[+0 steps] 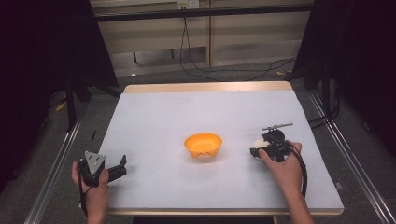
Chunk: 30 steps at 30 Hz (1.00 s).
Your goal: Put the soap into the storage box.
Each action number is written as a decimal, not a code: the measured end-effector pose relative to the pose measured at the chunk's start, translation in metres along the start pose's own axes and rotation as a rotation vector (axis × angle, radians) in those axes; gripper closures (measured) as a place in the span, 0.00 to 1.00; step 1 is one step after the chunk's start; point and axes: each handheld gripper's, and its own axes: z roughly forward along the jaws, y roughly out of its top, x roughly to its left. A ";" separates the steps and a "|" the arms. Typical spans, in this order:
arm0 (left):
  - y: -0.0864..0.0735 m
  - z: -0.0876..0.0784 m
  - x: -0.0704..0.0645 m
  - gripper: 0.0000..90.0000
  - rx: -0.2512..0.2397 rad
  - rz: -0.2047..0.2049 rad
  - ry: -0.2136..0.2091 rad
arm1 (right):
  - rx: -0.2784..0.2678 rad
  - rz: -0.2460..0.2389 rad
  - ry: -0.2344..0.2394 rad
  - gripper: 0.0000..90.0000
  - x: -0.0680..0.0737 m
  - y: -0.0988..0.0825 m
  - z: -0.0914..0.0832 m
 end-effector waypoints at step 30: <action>0.000 0.000 0.000 0.00 0.003 -0.001 -0.005 | -0.097 -0.034 0.032 0.26 0.028 0.020 -0.020</action>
